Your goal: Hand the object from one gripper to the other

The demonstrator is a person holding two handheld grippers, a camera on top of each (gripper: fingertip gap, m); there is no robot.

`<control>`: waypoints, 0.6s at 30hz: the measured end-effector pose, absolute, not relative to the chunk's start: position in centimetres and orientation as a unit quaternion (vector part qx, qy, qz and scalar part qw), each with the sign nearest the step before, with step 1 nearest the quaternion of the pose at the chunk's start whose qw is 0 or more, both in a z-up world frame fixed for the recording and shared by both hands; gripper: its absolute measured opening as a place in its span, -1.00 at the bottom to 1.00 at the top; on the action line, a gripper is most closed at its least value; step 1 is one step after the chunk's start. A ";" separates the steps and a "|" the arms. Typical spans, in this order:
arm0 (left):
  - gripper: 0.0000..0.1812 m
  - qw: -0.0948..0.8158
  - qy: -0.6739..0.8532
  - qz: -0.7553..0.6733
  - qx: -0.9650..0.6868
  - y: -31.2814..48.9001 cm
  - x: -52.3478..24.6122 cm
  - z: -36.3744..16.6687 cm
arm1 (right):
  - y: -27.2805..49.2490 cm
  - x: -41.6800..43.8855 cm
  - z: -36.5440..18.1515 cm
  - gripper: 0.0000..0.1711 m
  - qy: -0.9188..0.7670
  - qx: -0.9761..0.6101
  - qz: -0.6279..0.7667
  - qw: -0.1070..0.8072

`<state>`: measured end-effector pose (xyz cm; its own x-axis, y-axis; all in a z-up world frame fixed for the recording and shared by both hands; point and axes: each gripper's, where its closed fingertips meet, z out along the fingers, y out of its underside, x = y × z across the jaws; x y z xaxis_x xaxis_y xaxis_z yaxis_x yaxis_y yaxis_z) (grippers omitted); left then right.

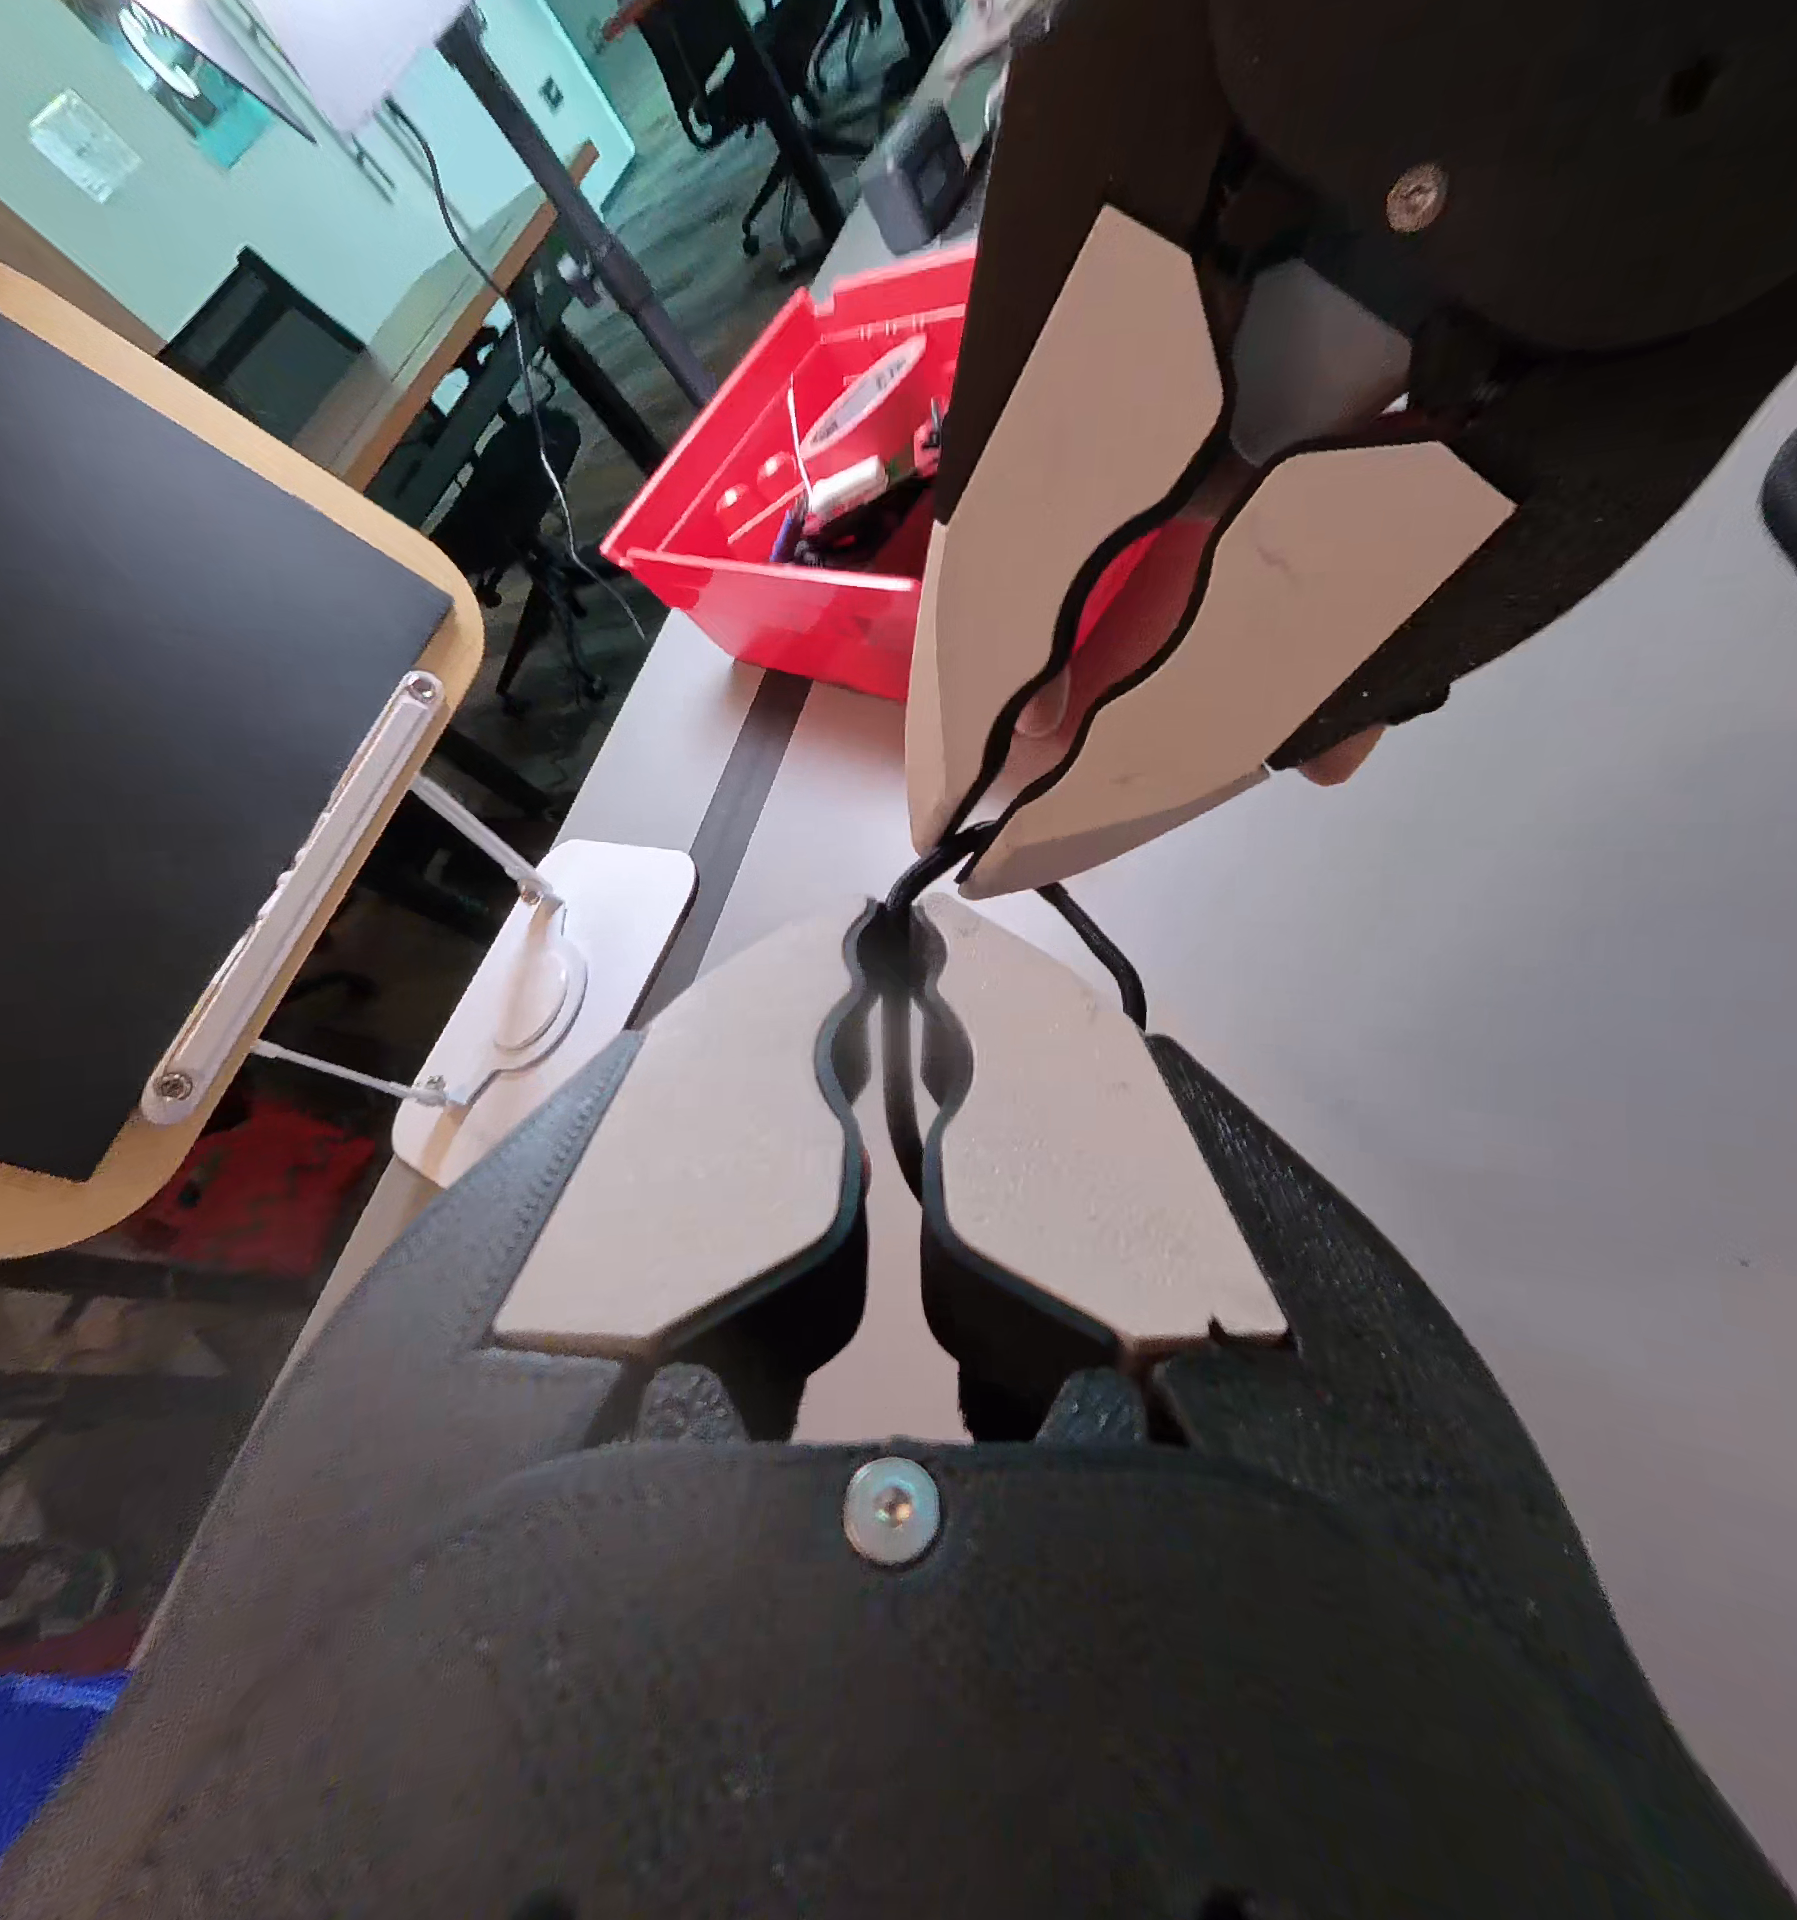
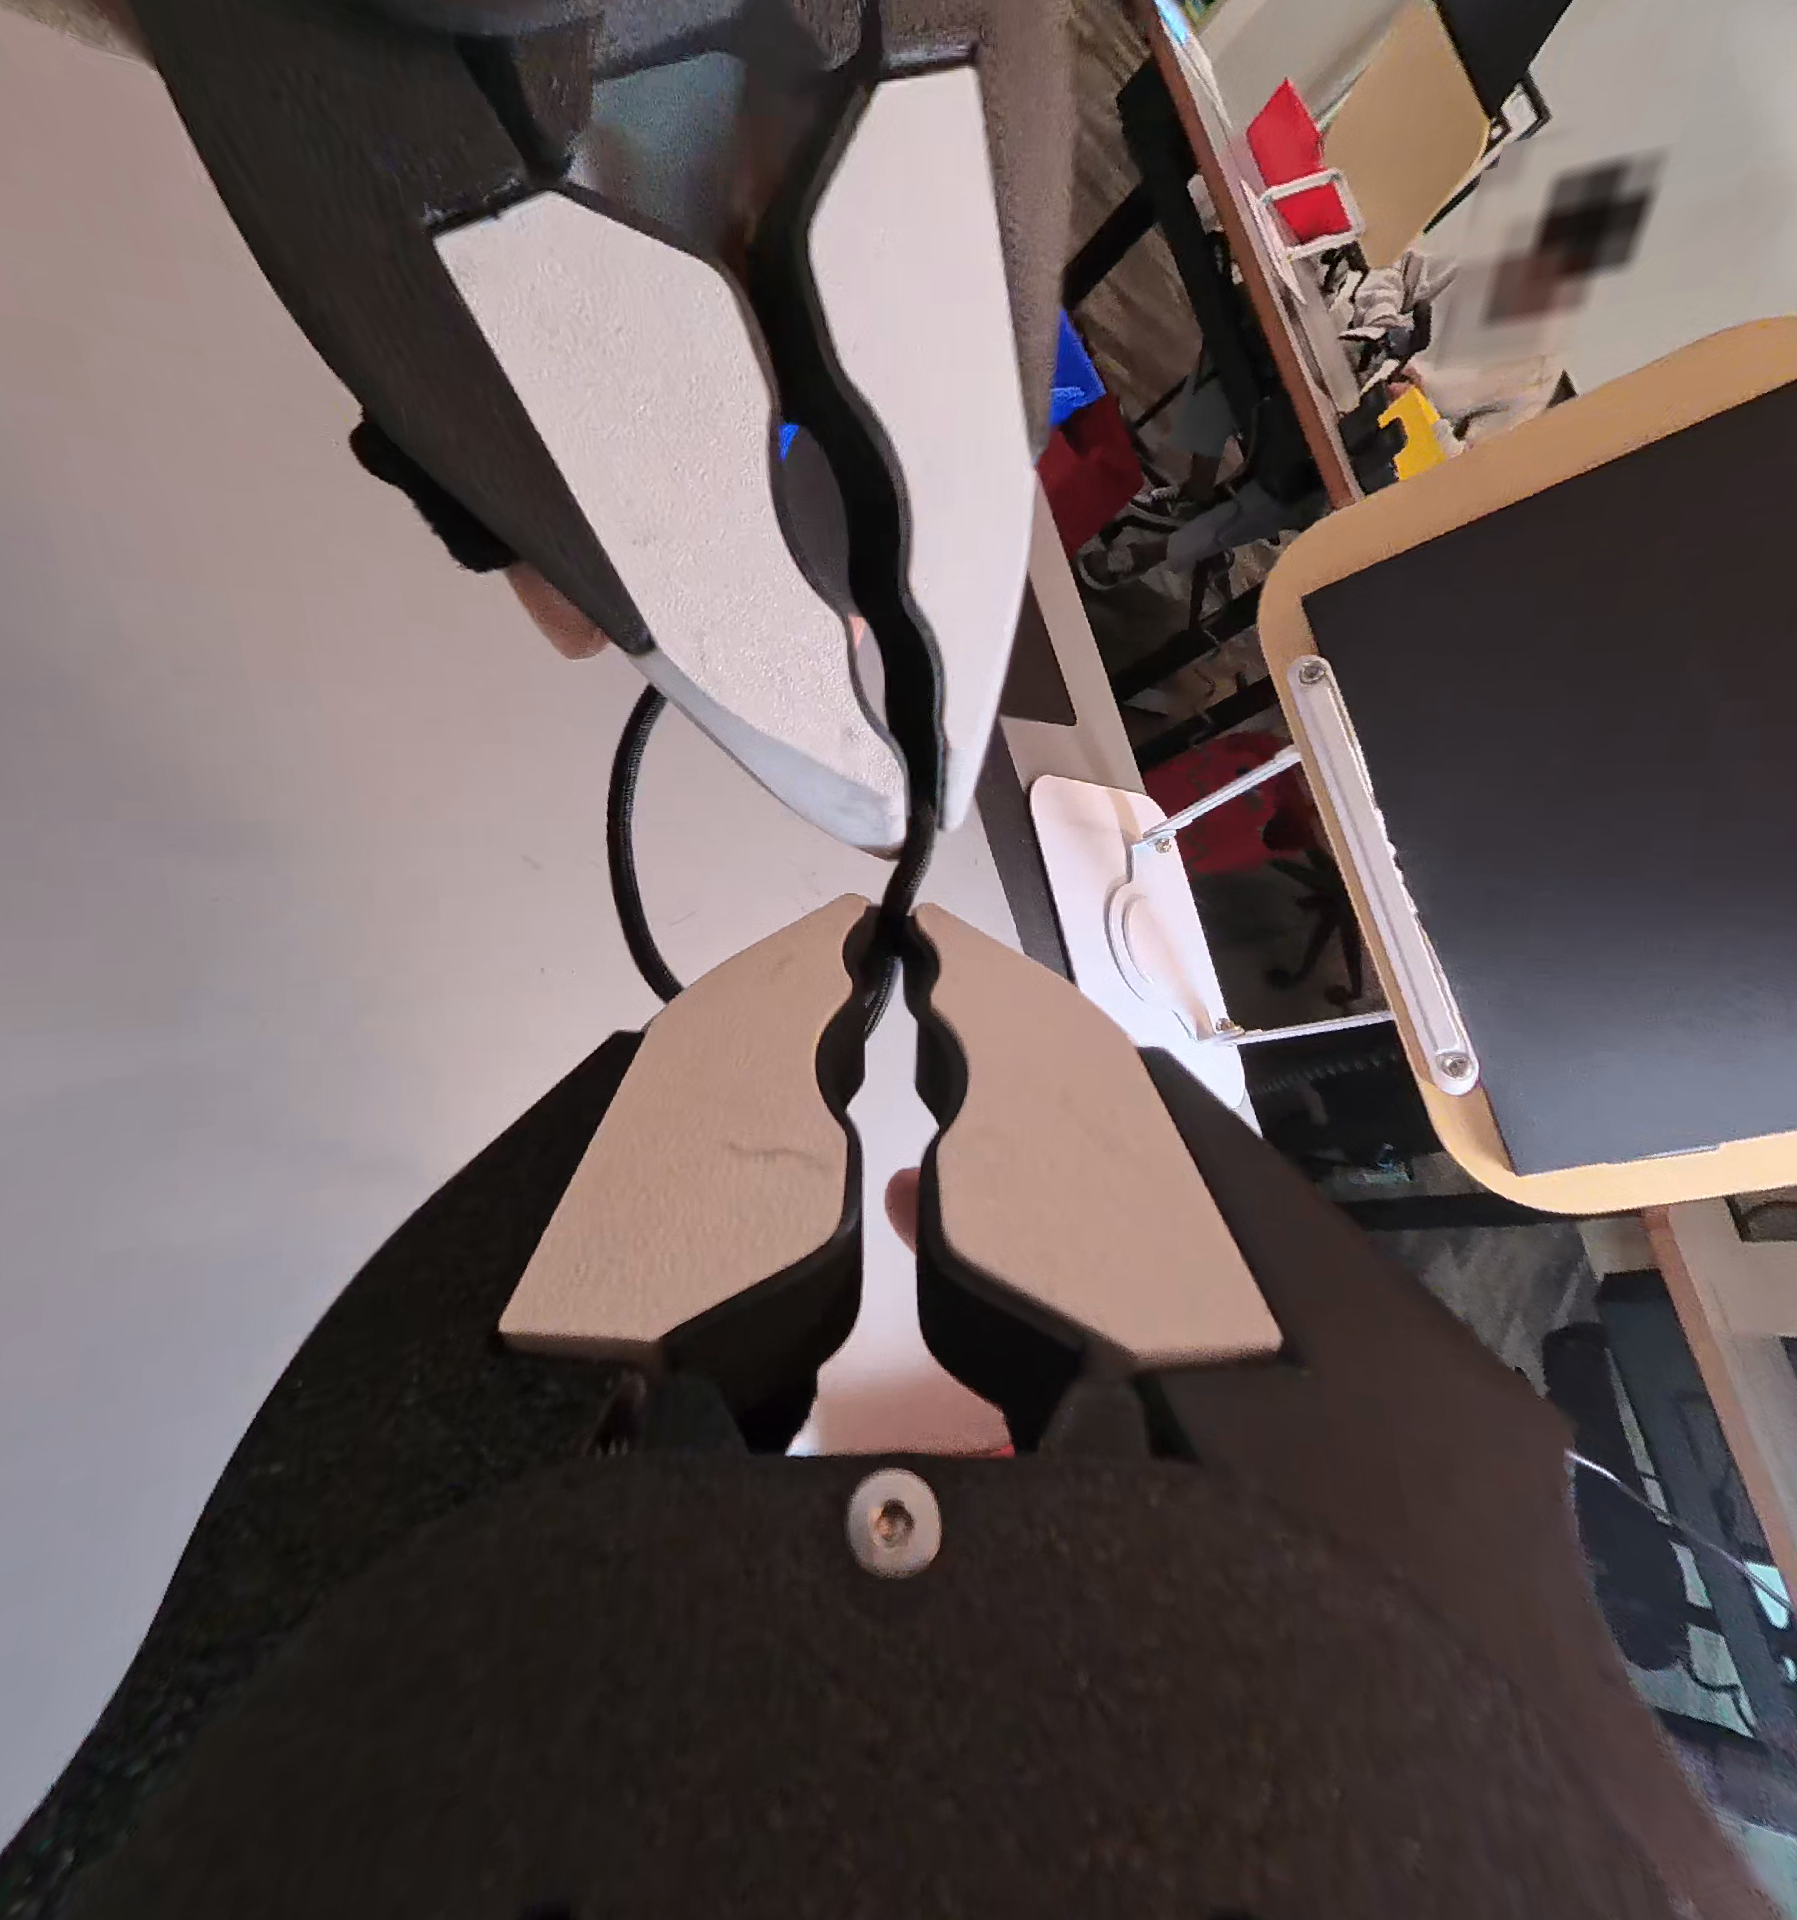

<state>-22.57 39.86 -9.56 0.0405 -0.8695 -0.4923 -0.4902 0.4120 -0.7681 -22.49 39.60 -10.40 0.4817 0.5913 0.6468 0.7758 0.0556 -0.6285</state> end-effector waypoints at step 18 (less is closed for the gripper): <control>-0.84 0.495 0.695 -0.173 -0.491 38.8 -22.9 -10.0 | 39.0 -22.1 -11.5 -0.96 -0.526 -0.691 -0.095 0.486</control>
<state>-22.86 38.83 -10.01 -0.0266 -0.8547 -0.5185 -0.5110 0.4574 -0.7278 -22.09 39.00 -11.50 0.4278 0.6347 0.6436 0.8200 0.0272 -0.5718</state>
